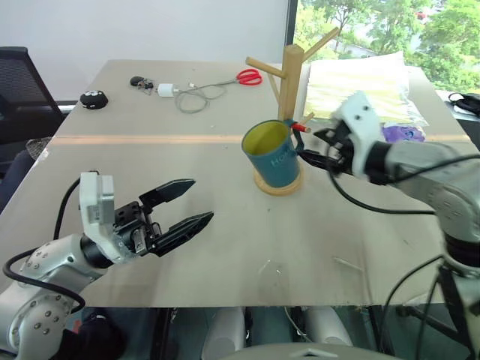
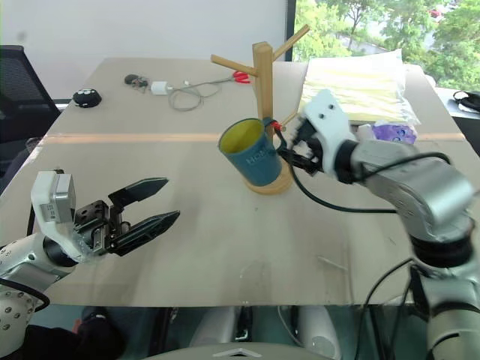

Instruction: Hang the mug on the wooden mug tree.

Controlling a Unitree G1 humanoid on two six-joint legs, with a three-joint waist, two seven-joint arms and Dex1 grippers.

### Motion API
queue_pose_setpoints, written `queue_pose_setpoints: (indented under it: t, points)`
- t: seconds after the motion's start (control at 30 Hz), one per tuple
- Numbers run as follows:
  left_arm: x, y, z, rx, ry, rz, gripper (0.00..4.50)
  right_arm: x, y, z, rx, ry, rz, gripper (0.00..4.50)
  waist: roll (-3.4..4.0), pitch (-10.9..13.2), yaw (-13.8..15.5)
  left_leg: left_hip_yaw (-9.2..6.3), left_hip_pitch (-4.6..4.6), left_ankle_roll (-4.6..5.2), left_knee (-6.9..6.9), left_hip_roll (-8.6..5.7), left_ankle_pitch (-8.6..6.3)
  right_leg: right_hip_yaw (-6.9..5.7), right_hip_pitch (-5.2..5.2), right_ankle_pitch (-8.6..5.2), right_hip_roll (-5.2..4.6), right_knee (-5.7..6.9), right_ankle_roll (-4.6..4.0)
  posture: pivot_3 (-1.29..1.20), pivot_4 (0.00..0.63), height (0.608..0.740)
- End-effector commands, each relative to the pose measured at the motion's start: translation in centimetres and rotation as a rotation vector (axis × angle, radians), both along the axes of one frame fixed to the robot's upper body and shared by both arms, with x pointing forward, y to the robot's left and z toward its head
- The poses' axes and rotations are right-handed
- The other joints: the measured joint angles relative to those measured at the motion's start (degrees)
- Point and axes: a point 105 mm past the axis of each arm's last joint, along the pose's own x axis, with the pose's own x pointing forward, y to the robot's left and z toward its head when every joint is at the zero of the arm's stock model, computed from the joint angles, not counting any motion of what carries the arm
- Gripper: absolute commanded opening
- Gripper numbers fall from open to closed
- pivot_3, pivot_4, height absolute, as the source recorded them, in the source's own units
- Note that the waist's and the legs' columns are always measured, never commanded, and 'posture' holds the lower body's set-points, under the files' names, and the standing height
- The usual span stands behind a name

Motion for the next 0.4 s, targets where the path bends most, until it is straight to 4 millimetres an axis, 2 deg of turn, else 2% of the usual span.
queue_pose_setpoints:
  t: [0.03,0.07,0.2,0.3,0.4]
  points:
    - [0.3,0.6,-0.6,0.054,0.016,0.035,4.5,-1.5,-1.6,2.1,0.056,-0.085,0.033,2.74,-0.01,0.01,-0.36,0.05,0.01,0.02,0.0,0.0,-0.01,0.03,0.0,0.0,0.0,0.0,0.0,0.0,0.15,0.74]
    - [0.4,0.7,-1.0,0.071,0.026,0.044,4.5,-1.8,-2.2,1.8,0.041,-0.088,0.028,2.74,0.0,0.01,-0.64,0.09,0.05,0.03,0.0,0.01,-0.02,0.07,0.0,0.0,0.03,0.01,0.0,0.0,0.15,0.74]
    - [0.7,2.9,-3.8,0.188,0.12,0.117,4.5,-4.4,-6.4,-1.3,-0.033,-0.038,-0.011,2.74,-0.09,-0.04,-0.2,-0.02,0.15,0.05,-0.04,0.05,-0.03,0.01,0.04,-0.02,0.12,0.05,-0.02,0.0,0.15,0.74]
    - [0.9,4.2,-5.0,0.205,0.169,0.144,4.5,-5.3,-7.8,-3.2,-0.051,-0.013,-0.052,2.74,-0.03,-0.01,0.06,0.03,0.16,0.05,-0.06,0.04,-0.03,0.05,0.05,-0.04,0.11,0.04,0.0,0.0,0.15,0.74]
    - [0.9,4.8,-5.8,0.228,0.187,0.149,4.5,-5.6,-8.4,-4.5,-0.033,0.008,-0.087,2.74,-0.03,0.0,-0.36,0.11,0.19,0.05,0.01,0.06,-0.02,0.11,0.04,-0.12,0.11,0.05,0.18,0.0,0.15,0.74]
